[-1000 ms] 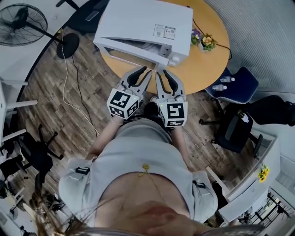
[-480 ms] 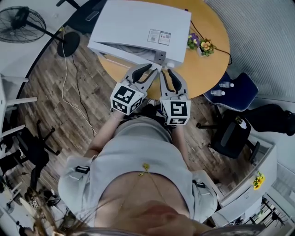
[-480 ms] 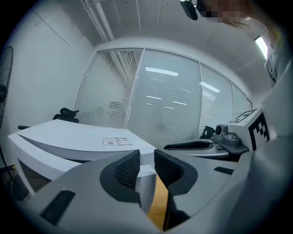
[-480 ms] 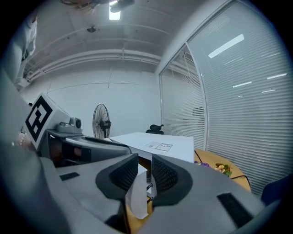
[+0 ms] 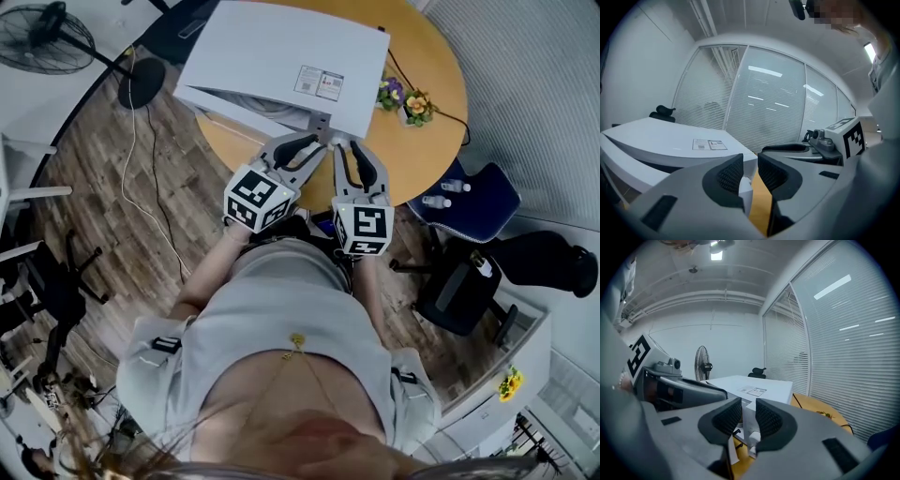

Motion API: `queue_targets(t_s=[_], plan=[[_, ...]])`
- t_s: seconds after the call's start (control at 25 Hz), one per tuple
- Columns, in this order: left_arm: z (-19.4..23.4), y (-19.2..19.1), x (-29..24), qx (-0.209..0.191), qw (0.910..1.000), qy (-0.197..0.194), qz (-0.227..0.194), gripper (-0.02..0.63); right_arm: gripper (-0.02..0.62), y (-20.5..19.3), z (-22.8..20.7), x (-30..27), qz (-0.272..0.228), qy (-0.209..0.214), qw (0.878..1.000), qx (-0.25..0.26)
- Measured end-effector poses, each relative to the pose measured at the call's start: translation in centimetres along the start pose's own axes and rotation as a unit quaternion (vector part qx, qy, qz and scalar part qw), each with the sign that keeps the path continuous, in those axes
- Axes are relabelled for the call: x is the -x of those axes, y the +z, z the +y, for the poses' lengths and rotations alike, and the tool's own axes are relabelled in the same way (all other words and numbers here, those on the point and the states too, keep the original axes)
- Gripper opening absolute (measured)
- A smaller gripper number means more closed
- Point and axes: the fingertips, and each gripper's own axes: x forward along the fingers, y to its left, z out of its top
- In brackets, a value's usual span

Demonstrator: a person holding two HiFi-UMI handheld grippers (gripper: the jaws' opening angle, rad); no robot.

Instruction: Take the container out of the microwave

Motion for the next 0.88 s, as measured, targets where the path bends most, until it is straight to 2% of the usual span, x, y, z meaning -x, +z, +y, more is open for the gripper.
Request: queue_targets(t_s=[0.08, 0.28, 0.52, 0.88], plan=[[-0.1, -0.6, -0.4, 0.006, 1.0000, -0.004, 0.006, 0.097, 0.101, -0.1, -0.2, 0.0, 0.000, 0.006, 1.000, -0.001], [-0.3, -1.1, -0.1, -0.015, 0.9998, 0.009, 0.003, 0.097, 0.103, -0.5, -0.3, -0.2, 0.003, 0.017, 1.000, -0.001], [-0.6, -1.5, 1.4, -0.003, 0.9996, 0.024, -0.015, 0.097, 0.101, -0.8, 0.2, 0.0, 0.006, 0.024, 1.000, -0.003], [-1.4, -2.5, 3.9, 0.001, 0.9999, 0.013, -0.008, 0.097, 0.101, -0.8, 2.7, -0.1, 0.009, 0.041, 0.999, -0.003]])
